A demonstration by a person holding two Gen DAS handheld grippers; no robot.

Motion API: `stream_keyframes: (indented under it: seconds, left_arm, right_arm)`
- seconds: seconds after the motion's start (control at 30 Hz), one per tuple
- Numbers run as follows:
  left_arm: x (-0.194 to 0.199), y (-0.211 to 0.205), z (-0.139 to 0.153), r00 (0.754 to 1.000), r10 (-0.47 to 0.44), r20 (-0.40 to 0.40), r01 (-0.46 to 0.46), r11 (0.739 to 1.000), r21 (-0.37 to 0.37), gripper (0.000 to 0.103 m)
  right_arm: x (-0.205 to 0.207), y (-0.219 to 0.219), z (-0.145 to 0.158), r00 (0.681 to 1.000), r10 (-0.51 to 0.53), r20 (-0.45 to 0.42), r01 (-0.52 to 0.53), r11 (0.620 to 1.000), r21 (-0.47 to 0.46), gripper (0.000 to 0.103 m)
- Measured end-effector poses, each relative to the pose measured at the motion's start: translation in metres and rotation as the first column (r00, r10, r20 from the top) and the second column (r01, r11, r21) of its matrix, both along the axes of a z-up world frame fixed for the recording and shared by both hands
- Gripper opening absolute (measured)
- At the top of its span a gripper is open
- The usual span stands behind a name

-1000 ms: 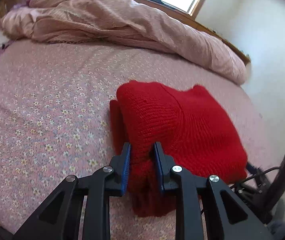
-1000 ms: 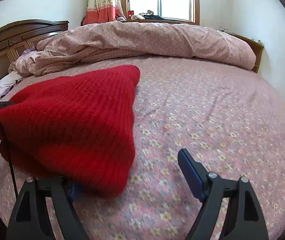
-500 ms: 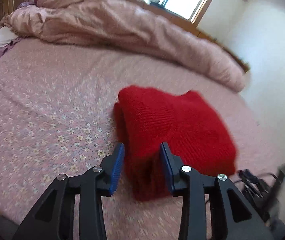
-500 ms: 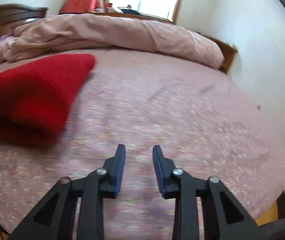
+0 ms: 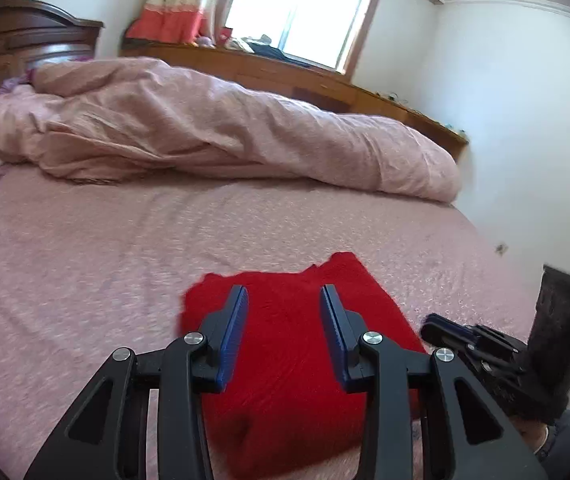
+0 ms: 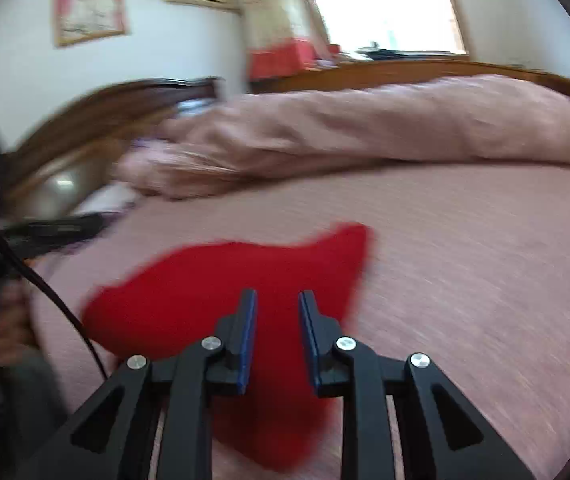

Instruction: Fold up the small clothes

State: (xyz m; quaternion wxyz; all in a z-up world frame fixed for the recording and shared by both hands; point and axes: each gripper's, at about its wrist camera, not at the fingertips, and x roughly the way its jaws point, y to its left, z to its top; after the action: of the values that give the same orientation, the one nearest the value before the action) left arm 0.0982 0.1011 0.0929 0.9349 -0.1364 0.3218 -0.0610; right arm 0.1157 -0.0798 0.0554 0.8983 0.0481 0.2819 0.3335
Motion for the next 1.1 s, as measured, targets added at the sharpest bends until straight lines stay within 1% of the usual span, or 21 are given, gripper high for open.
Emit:
stream_keyframes:
  seconds: [0.03, 0.07, 0.1, 0.17, 0.2, 0.23, 0.27, 0.33, 0.4, 0.5, 0.57, 0.63, 0.7, 0.87, 1.1]
  left_arm:
    - [0.008, -0.004, -0.011, 0.999, -0.015, -0.034, 0.015, 1.0, -0.008, 0.03]
    - [0.01, -0.007, -0.022, 0.998, -0.017, -0.062, 0.016, 1.0, -0.022, 0.029]
    - [0.01, -0.008, -0.032, 0.996, -0.017, -0.087, 0.015, 0.999, -0.031, 0.028]
    - [0.003, -0.013, -0.056, 0.99, -0.018, -0.143, 0.014, 0.999, -0.03, 0.024]
    - [-0.001, -0.015, -0.065, 0.985, -0.015, -0.17, 0.01, 1.0, -0.029, 0.023]
    - [-0.006, -0.016, -0.073, 0.982, -0.015, -0.188, 0.007, 0.999, -0.041, 0.022]
    - [-0.014, -0.017, -0.078, 0.983, -0.019, -0.184, 0.007, 0.998, -0.065, 0.022]
    - [-0.026, -0.021, -0.078, 0.984, -0.016, -0.175, 0.004, 0.998, -0.069, 0.022]
    - [-0.028, -0.024, -0.077, 0.984, -0.019, -0.175, 0.009, 0.998, -0.057, 0.022]
    - [-0.026, -0.03, -0.077, 0.985, -0.012, -0.175, 0.01, 1.0, -0.013, 0.022]
    - [-0.026, -0.034, -0.077, 0.986, -0.002, -0.164, 0.005, 1.0, 0.018, 0.022]
    - [-0.025, -0.037, -0.076, 0.988, 0.006, -0.155, 0.002, 0.999, 0.047, 0.022]
    - [-0.025, -0.037, -0.076, 0.989, 0.011, -0.148, -0.003, 0.998, 0.058, 0.022]
    - [-0.026, -0.035, -0.076, 0.989, 0.015, -0.145, -0.007, 0.999, 0.051, 0.023]
    - [-0.027, -0.037, -0.077, 0.99, 0.017, -0.143, -0.008, 0.998, 0.065, 0.023]
  right_arm:
    - [-0.001, 0.008, 0.001, 0.999, 0.043, 0.014, -0.043, 0.999, 0.002, 0.02]
    - [-0.004, 0.017, 0.0, 0.995, 0.091, 0.033, -0.091, 0.996, -0.01, 0.019]
    - [-0.007, 0.023, -0.004, 0.992, 0.124, 0.032, -0.123, 0.992, -0.034, 0.018]
    - [-0.009, 0.036, -0.021, 0.989, 0.147, -0.015, -0.148, 0.975, -0.167, 0.014]
    - [-0.01, 0.037, -0.029, 0.988, 0.151, -0.039, -0.156, 0.964, -0.216, 0.007]
    - [-0.013, 0.035, -0.036, 0.985, 0.16, -0.057, -0.17, 0.956, -0.241, 0.004]
    - [-0.017, 0.031, -0.038, 0.983, 0.174, -0.065, -0.185, 0.951, -0.246, 0.004]
    - [-0.019, 0.028, -0.037, 0.98, 0.18, -0.087, -0.197, 0.944, -0.265, 0.001]
    - [-0.02, 0.023, -0.038, 0.979, 0.176, -0.104, -0.197, 0.946, -0.256, 0.0]
    - [-0.019, 0.013, -0.041, 0.978, 0.159, -0.137, -0.182, 0.968, -0.175, 0.0]
    - [-0.015, 0.011, -0.042, 0.98, 0.148, -0.132, -0.167, 0.975, -0.147, 0.0]
    - [-0.016, 0.013, -0.043, 0.982, 0.142, -0.123, -0.161, 0.974, -0.157, 0.0]
    - [-0.014, 0.015, -0.04, 0.984, 0.135, -0.118, -0.153, 0.975, -0.162, 0.0]
    - [-0.014, 0.016, -0.041, 0.987, 0.118, -0.111, -0.134, 0.98, -0.149, 0.0]
    - [-0.014, 0.016, -0.042, 0.988, 0.111, -0.107, -0.126, 0.981, -0.146, 0.0]
